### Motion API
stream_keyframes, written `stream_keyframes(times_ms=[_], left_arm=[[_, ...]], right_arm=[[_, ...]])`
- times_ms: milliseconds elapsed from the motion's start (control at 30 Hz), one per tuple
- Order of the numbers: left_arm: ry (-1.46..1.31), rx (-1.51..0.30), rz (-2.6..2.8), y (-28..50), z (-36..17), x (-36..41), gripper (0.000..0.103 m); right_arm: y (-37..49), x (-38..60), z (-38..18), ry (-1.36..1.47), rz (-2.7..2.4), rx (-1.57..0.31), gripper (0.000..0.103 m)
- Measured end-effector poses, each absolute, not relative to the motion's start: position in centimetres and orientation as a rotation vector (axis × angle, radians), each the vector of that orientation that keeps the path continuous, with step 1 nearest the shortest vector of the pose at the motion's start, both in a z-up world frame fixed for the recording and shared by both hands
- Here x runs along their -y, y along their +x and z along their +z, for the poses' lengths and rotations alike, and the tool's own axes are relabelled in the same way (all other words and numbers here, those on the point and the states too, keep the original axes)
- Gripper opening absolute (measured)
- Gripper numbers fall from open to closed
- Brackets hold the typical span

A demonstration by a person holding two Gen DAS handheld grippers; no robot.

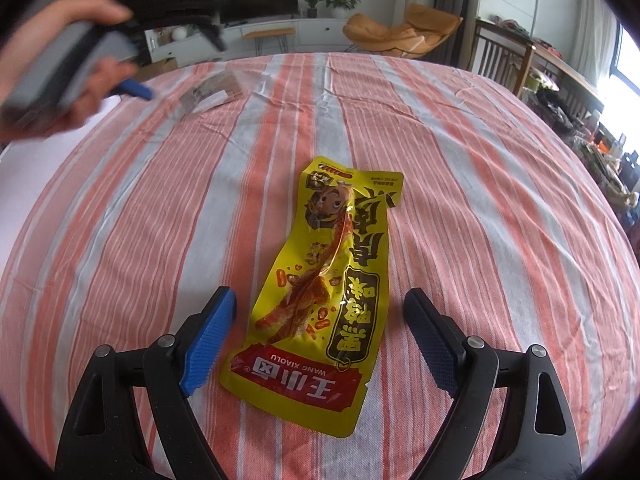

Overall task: Organize snacks
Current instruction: 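Grasp the clear bag of brown cubes with the left tool and drag it closer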

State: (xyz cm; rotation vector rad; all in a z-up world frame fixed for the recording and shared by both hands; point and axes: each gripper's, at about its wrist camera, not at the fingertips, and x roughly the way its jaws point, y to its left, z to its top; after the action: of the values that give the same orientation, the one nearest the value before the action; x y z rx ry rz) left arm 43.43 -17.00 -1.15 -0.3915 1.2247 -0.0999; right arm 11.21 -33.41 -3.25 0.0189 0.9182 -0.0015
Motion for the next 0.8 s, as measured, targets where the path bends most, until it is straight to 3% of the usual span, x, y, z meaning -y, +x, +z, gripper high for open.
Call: stream_keyframes(times_ms=[133,200,233,267,367,500,700,800], left_arm=[[-0.281,-1.231,-0.02,44.9,-3.6,20.2,0.103],[-0.165,-1.222,-0.029,45.2,-4.0,21.7,0.098],[-0.13,-1.199,-0.052,44.8,-4.1,22.0,0.083],[-0.071,-1.138,-0.039,43.8,-3.9,21.9,0.054],[0.04,-1.075,-0.149,40.8,-3.6,20.9,0.043],[0.195,-1.073,-0.287,32.1,-3.7,17.6,0.043],[0.176,-1.073,-0.347,17.9,-4.3,9.9,0.049],[0.154,-1.057,-0.304,14.9,-4.6,8.2,0.085]], right_arm=[[11.2,33.4,-3.3,0.018,0.0,-0.918,0.089],[11.2,33.4,-3.3,0.018,0.001,-0.918,0.089],[11.2,33.3,-3.3,0.017,0.002,-0.918,0.089],[11.2,33.3,-3.3,0.017,0.004,-0.919,0.089],[11.2,33.3,-3.3,0.016,0.005,-0.919,0.089],[11.2,33.3,-3.3,0.016,0.006,-0.919,0.089],[11.2,32.6,-3.3,-0.01,0.048,-0.918,0.089],[11.2,32.0,-3.3,-0.037,0.066,-0.915,0.087]])
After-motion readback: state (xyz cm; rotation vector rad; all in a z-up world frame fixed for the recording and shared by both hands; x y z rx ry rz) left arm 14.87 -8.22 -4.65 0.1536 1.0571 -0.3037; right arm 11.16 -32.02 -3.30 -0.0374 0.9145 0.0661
